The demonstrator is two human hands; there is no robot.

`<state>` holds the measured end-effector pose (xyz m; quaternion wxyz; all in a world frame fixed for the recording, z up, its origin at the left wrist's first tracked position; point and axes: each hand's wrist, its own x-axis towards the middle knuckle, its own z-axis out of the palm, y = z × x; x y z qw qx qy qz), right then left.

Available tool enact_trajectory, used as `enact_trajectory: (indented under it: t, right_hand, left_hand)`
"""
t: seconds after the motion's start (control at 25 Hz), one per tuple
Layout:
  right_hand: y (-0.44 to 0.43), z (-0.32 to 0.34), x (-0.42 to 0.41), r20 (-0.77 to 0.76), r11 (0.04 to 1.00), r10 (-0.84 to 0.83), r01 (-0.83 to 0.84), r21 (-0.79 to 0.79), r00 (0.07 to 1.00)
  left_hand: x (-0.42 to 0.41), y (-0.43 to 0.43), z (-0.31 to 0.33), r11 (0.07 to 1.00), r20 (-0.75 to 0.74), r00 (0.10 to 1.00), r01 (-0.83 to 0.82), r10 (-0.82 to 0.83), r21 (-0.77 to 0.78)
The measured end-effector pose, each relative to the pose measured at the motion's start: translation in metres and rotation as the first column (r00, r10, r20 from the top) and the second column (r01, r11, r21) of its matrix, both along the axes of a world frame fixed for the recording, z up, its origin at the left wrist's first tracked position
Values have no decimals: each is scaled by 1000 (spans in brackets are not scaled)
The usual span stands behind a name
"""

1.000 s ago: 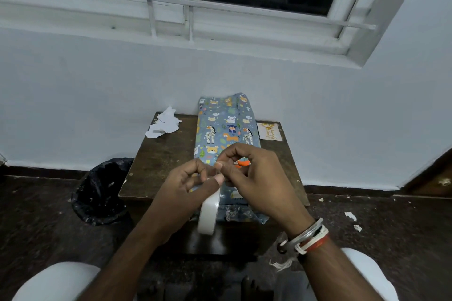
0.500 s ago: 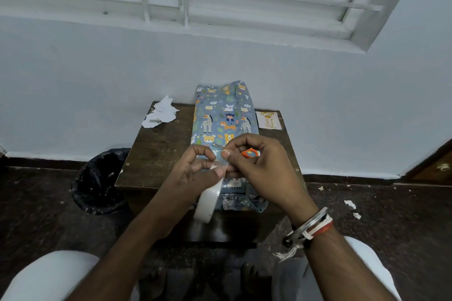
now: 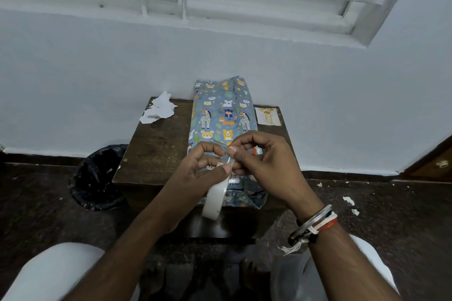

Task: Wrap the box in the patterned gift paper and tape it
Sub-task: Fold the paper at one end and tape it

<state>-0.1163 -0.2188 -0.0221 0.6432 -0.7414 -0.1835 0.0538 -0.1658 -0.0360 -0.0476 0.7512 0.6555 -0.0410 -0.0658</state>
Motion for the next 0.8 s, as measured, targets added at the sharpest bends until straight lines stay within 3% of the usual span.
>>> enact_trajectory:
  t: [0.48, 0.8]
  right_hand:
    - [-6, -2, 4, -6, 998, -16, 17, 58, 1000]
    - [-5, -7, 5, 41, 999, -31, 31, 17, 999]
  left_hand:
    - [3, -7, 3, 1000, 56, 998, -28, 29, -12]
    - [3, -8, 2, 998, 70, 995, -68, 68, -10]
